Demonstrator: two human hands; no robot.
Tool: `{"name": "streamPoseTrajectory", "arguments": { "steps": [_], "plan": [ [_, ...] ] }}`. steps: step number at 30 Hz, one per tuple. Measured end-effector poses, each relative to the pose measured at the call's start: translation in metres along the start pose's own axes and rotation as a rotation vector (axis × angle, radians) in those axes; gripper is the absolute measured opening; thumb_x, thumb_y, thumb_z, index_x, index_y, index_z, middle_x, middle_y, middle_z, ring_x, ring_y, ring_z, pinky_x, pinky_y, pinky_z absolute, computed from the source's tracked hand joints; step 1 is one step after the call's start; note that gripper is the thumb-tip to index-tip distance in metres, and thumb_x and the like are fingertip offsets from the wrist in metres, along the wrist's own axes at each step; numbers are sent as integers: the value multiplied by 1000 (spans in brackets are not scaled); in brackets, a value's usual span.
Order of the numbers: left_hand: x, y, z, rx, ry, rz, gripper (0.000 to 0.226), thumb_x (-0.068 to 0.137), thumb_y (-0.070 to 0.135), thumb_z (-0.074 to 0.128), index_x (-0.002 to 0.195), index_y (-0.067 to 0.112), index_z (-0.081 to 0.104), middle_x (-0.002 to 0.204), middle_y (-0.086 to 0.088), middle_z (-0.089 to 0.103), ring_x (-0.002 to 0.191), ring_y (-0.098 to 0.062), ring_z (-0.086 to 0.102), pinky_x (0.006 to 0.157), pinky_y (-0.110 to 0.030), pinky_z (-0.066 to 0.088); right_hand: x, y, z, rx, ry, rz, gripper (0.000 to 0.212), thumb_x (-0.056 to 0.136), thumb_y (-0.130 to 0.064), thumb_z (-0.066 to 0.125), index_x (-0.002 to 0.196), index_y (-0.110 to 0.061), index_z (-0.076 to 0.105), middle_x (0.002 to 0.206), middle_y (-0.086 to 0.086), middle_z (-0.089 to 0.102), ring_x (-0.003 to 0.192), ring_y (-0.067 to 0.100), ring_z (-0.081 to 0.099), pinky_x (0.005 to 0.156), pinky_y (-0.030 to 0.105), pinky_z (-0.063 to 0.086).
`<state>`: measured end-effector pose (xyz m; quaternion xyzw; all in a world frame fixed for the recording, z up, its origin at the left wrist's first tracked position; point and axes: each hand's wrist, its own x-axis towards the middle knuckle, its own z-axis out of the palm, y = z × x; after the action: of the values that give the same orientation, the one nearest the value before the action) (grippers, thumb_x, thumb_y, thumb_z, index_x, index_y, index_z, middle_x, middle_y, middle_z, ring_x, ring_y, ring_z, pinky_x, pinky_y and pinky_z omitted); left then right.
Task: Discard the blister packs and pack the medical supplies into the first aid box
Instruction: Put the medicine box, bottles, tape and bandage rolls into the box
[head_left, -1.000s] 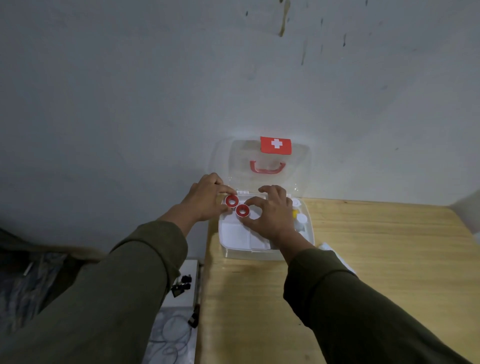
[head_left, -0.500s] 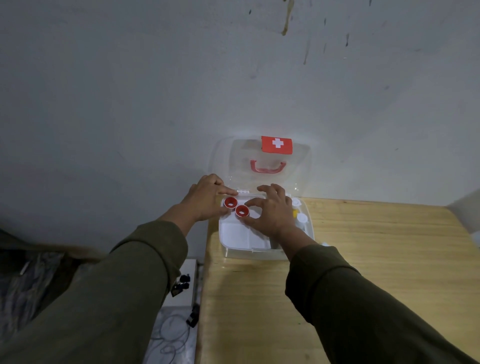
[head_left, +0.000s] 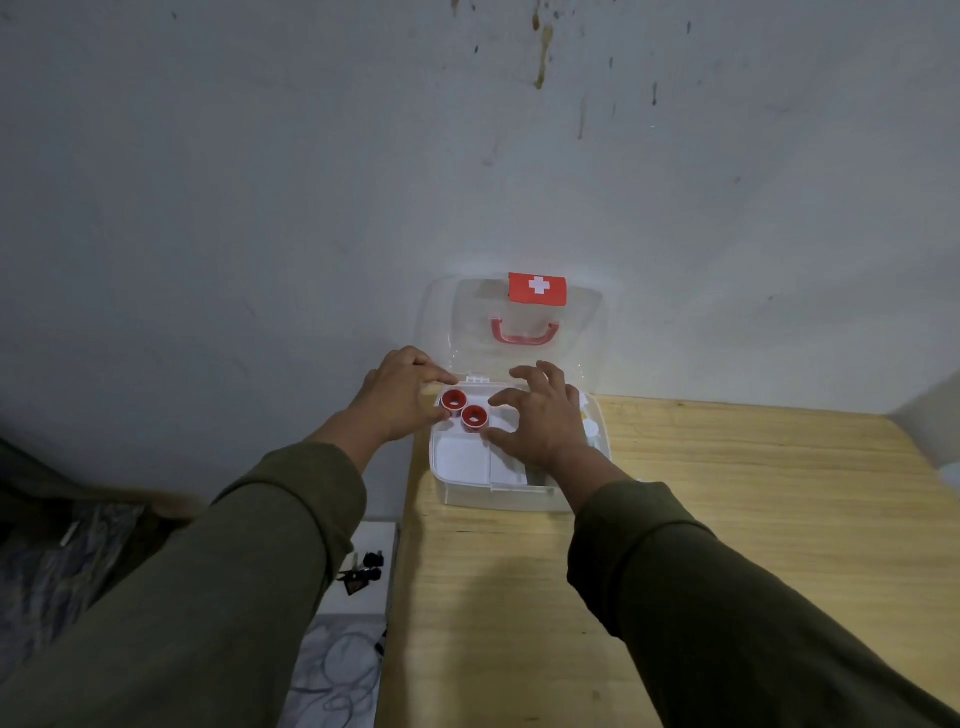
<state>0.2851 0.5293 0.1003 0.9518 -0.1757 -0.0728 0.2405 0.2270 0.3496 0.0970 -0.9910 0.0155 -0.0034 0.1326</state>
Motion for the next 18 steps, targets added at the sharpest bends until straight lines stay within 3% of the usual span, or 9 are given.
{"name": "streamPoseTrajectory", "arguments": {
  "steps": [12,18],
  "plan": [
    [-44,70,13,-77,99,42,43,77,36,73,118,28,64,124,-1,50,116,-19,48,99,-38,44,-49,55,-49,-1,96,-58,42,81,-45,63,119,-26,60,142,2,40,138,25,20,108,45,25],
    [-71,129,54,-152,191,56,37,77,32,74,112,25,67,117,-2,56,112,-18,51,93,-26,35,-94,118,-61,-51,53,-29,41,82,-45,63,119,-26,59,140,2,41,136,24,22,106,42,25]
  ]
}}
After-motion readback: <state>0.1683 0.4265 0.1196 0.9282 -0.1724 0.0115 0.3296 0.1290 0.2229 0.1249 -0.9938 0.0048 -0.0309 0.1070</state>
